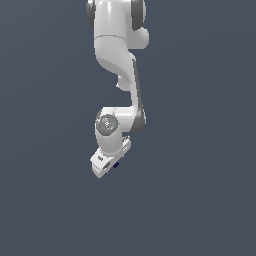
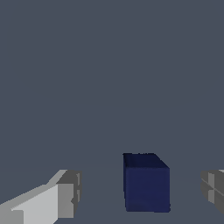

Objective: Pick up the object and move it to a goal position.

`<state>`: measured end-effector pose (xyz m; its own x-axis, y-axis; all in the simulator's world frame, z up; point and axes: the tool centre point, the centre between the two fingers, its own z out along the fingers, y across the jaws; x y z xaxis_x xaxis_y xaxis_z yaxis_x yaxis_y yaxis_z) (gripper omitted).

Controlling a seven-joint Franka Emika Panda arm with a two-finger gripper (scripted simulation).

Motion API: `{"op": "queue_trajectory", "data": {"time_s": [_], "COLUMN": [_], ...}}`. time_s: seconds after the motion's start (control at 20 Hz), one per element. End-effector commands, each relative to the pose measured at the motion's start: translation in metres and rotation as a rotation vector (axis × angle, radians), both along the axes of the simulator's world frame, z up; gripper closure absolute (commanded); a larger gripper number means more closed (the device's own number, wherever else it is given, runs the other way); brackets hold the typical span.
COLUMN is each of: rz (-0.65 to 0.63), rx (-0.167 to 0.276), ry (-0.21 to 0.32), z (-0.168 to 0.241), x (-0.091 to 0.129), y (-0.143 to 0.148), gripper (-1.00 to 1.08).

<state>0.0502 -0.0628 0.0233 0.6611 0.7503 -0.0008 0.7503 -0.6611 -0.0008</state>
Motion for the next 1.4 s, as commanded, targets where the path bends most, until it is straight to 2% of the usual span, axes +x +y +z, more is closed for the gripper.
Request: {"op": "queue_trajectory", "data": {"time_s": [0.0, 0.2, 0.25, 0.9, 1.35], "rz": [0.0, 0.001, 0.001, 0.001, 0.001], "rx": [0.0, 0.0, 0.0, 0.0, -0.001], "ry": [-0.001, -0.001, -0.001, -0.001, -0.001], "z": [-0.008, -0.01, -0.01, -0.008, 0.026], "x": [0.0, 0.002, 0.002, 0.001, -0.004], "y": [0.0, 0.0, 0.0, 0.001, 0.019], "gripper": [-0.92, -0.92, 1.08, 1.08, 1.08]}}
